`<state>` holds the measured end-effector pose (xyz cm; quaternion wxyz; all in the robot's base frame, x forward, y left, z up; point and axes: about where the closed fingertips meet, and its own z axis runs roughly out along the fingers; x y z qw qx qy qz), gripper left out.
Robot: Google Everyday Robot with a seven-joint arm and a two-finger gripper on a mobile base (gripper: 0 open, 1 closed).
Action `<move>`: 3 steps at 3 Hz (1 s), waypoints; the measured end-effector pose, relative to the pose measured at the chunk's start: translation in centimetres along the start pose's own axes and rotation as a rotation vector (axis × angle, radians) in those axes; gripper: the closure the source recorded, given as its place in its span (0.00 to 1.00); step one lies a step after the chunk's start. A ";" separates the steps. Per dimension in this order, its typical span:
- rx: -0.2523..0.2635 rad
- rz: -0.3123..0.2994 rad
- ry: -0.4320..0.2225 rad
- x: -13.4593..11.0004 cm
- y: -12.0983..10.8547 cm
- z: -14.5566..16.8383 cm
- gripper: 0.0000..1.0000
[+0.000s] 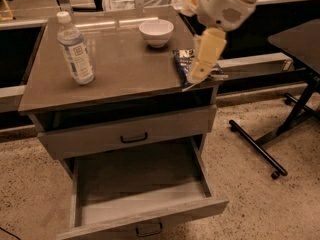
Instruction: Place blue plastic bottle into middle drawer
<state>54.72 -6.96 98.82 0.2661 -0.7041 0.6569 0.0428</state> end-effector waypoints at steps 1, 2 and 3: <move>0.010 -0.118 -0.240 -9.1 -5.4 4.9 0.00; 0.008 -0.167 -0.429 -15.5 -8.4 8.6 0.00; -0.019 -0.163 -0.513 -19.8 -9.1 11.8 0.00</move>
Offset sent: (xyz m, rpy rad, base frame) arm 0.1183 0.2565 0.0297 0.5636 -0.1123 0.3965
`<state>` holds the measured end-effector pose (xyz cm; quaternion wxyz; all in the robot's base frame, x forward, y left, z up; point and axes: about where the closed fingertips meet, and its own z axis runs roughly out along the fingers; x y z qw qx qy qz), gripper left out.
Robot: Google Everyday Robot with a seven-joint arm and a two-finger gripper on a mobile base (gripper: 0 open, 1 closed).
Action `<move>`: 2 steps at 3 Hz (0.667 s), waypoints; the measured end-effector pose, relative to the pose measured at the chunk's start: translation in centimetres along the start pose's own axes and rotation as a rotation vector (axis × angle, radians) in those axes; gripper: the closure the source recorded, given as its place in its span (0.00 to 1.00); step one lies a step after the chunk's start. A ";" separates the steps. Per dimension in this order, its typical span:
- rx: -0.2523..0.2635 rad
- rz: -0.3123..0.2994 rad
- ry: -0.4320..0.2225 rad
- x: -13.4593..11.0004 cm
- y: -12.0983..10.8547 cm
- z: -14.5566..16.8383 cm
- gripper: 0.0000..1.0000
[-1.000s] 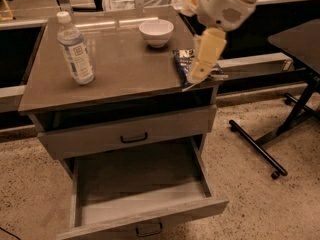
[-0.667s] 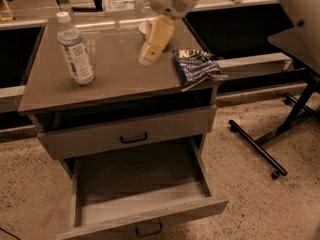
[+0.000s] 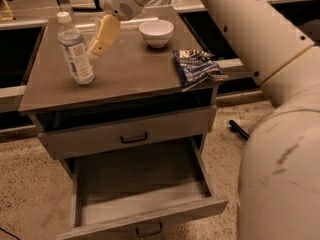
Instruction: Place blue plastic bottle into middle drawer
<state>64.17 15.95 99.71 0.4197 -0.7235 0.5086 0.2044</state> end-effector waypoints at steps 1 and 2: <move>-0.072 0.119 -0.012 0.6 0.4 6.5 0.00; -0.181 0.198 -0.020 -0.3 2.3 11.3 0.23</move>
Offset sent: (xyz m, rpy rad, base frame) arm -0.0173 0.1211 -0.0953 -0.0686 0.3727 0.0445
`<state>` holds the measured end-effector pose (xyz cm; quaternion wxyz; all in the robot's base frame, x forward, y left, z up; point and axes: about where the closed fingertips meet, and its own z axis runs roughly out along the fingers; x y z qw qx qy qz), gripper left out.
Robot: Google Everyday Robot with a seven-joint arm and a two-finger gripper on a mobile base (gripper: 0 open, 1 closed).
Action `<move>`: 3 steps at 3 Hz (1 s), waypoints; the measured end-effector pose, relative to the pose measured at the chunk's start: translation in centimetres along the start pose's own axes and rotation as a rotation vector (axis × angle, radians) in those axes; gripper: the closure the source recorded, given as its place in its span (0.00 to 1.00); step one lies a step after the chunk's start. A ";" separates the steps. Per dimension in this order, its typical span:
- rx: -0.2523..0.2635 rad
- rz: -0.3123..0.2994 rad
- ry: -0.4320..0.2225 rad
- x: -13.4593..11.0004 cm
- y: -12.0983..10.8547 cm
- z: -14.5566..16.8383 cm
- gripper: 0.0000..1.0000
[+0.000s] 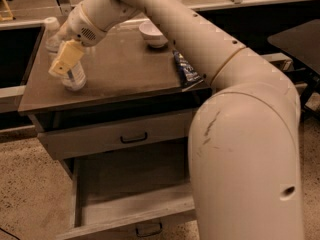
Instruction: Place blue plastic bottle into middle drawer
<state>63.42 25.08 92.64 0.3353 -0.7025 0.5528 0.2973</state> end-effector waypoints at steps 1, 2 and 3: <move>-0.062 0.017 -0.029 -1.4 1.1 2.1 0.46; -0.123 0.048 -0.098 -2.5 2.0 3.1 0.70; -0.178 -0.006 -0.197 -3.6 4.4 -0.1 0.93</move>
Offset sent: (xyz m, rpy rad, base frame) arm -0.0381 0.0446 0.0064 0.1412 0.2124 0.1231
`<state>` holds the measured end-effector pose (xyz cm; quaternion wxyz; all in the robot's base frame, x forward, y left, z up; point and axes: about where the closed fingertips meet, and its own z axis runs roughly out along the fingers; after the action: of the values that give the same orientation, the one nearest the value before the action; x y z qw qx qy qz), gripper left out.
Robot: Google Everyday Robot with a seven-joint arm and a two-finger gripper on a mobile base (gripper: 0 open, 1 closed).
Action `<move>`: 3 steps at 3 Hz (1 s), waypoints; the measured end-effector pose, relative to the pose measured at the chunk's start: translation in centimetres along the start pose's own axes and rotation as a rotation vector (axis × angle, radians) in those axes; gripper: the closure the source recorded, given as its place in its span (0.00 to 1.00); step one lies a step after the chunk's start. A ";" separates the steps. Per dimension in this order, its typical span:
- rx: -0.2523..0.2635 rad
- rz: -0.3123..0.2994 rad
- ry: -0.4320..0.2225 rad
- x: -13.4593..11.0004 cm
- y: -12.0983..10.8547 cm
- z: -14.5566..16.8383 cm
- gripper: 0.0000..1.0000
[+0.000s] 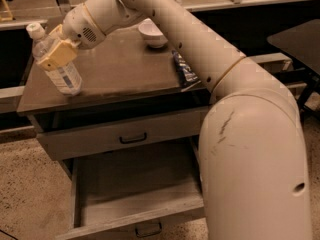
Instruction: Place blue plastic bottle into middle drawer
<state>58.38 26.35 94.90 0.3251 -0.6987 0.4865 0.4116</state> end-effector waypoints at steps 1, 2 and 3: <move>0.006 -0.122 -0.097 -2.8 4.9 -4.4 1.00; 0.026 -0.099 -0.061 -0.1 10.5 -7.8 1.00; 0.039 -0.024 -0.024 4.0 12.3 -9.1 1.00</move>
Offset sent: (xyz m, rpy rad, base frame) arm -0.1451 -0.2169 -0.0593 -0.1151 0.0535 -0.0782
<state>49.82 13.06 94.76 0.3493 -0.6930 0.4822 0.4065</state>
